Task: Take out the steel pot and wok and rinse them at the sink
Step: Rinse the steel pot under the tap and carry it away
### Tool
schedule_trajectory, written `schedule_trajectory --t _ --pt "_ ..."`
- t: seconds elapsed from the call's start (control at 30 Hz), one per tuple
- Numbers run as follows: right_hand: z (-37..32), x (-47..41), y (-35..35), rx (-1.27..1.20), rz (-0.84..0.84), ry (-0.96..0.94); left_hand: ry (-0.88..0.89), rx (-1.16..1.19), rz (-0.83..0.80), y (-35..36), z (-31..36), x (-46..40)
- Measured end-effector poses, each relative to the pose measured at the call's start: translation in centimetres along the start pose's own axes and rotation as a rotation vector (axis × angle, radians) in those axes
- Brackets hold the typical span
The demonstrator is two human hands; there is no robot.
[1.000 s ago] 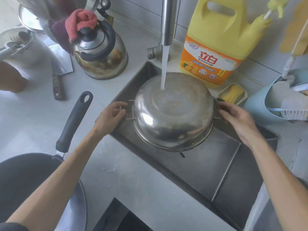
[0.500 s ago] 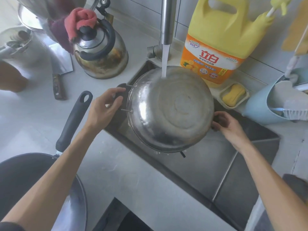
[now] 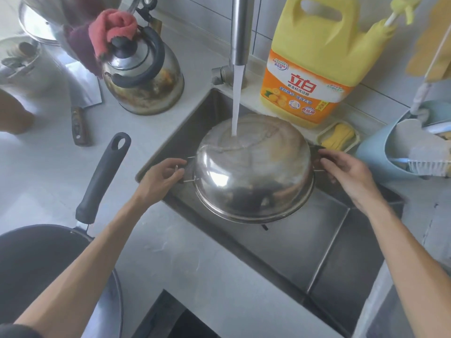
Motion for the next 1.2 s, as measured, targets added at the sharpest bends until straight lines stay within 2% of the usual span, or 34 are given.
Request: schedule_trajectory --t 0.13,0.27,0.53,0.67,0.97,1.1,1.2 --pt "-1.4 0.1 -0.3 0.074 -0.007 -0.088 0.021 0.049 -0.039 1.2 -0.3 0.5" --pt "-1.2 0.5 -0.2 0.03 0.024 -0.11 0.091 0.035 -0.002 0.3 0.4 0.4" --pt "3.7 1.3 2.9 -0.053 -0.007 0.082 0.293 0.021 0.194 -4.6 6.1 1.6" --pt "5.0 1.3 4.3 -0.06 -0.04 0.138 0.242 0.034 0.242 -6.1 7.1 0.5" --pt "2.4 -0.3 0.4 -0.072 0.173 0.081 -0.02 -0.047 0.117 -1.1 1.7 -0.7" --pt "-0.4 -0.6 0.0 0.135 0.065 -0.067 -0.058 -0.054 0.002 1.3 -0.9 -0.3" --pt "-1.7 -0.4 0.4 0.227 0.001 -0.12 -0.02 -0.065 0.017 1.0 -1.3 0.1"
Point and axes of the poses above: each hand's wrist, its own x-axis away from the middle knuckle, its own y-axis out of the palm, z = x × y, the point moved 9 cm from there along -x, towards the middle knuckle, and after that the axes turned 1 degree about x, right-handed, at the moved point
